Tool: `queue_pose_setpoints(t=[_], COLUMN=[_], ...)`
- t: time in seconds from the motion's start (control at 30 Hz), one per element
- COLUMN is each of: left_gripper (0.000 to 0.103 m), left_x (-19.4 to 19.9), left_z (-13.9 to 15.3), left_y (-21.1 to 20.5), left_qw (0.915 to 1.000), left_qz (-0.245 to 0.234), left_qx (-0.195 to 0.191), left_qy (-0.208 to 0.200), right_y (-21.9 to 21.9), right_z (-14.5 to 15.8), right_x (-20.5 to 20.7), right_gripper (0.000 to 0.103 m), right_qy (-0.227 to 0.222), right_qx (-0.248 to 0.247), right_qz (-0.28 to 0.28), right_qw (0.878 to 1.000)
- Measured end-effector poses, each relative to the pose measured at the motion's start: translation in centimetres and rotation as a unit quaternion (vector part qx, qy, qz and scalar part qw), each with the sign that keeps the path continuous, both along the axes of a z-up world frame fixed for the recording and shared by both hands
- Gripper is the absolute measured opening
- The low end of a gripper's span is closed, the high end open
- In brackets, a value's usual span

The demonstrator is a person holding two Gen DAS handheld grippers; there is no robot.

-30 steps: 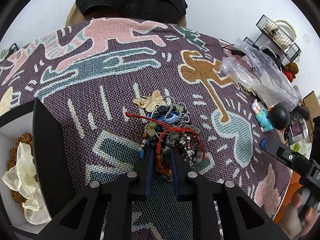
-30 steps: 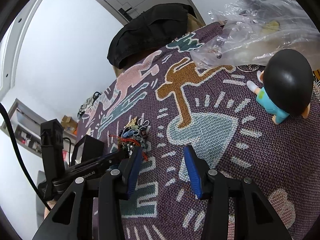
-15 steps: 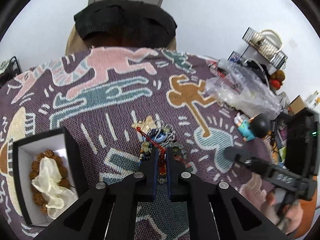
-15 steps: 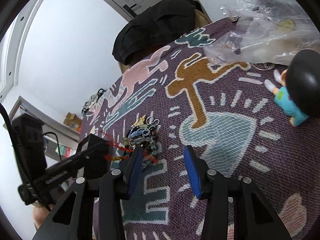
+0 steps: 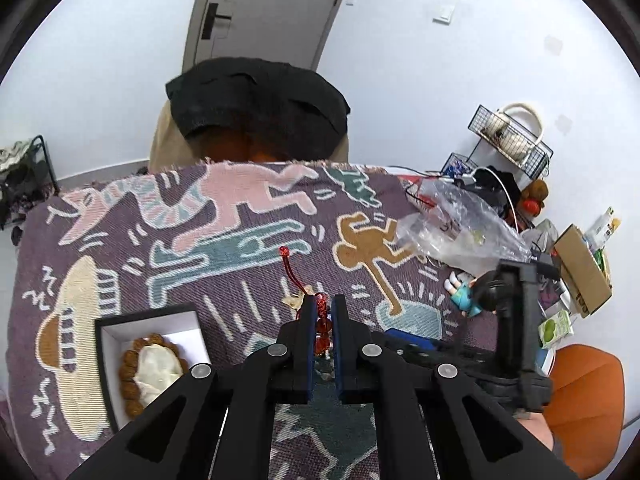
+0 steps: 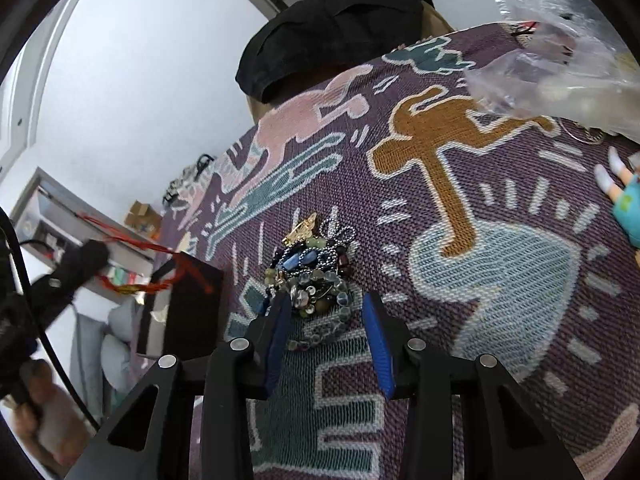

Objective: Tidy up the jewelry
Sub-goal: 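Lift the red-string charm with the left tool while the right tool grasps a beaded strand, then lower the red-string charm into the box and open the left tool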

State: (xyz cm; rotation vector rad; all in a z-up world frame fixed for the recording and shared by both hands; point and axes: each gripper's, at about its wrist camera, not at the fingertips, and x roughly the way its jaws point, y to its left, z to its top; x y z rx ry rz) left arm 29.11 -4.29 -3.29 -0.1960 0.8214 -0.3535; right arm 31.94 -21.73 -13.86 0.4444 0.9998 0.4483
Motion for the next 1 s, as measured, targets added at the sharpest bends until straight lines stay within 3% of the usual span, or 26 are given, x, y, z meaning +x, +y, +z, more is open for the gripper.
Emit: queue_pose_setpoints(t=[0.2, 0.27, 0.3, 0.33, 0.43, 0.6, 1.0], left_gripper=[0.007, 0.007, 0.007, 0.007, 0.007, 0.007, 0.007], left_x=[-0.3, -0.4, -0.5, -0.5, -0.5, -0.6, -1.6], left_z=[-0.2, -0.4, -0.6, -0.8, -1.0, -1.1, -0.4], left_y=[1.6, 2.1, 2.2, 2.4, 2.6, 3.1, 6.0], left_qw=[0.9999, 0.9998, 0.9998, 0.9998, 0.9997, 0.9995, 0.9986], left_qz=[0.015, 0.018, 0.019, 0.020, 0.021, 0.024, 0.046], left_qx=[-0.001, -0.004, -0.005, -0.006, -0.010, -0.017, -0.025], left_qy=[0.000, 0.002, 0.004, 0.005, 0.008, 0.007, -0.003], right_y=[2.4, 3.0, 3.1, 3.1, 2.6, 2.3, 3.6], right_z=[-1.1, -1.8, -1.8, -1.8, -1.7, 0.5, 6.9], right_x=[1.1, 1.3, 1.2, 1.2, 1.0, -0.1, -1.3], right_gripper=[0.036, 0.028, 0.015, 0.011, 0.010, 0.010, 0.010], right_qy=[0.010, 0.015, 0.012, 0.011, 0.012, -0.025, -0.095], right_qx=[-0.056, -0.069, -0.088, -0.099, -0.078, -0.037, -0.012], right_qz=[0.015, 0.018, 0.015, 0.013, 0.018, 0.027, 0.038], right_qw=[0.998, 0.997, 0.996, 0.995, 0.997, 0.999, 0.995])
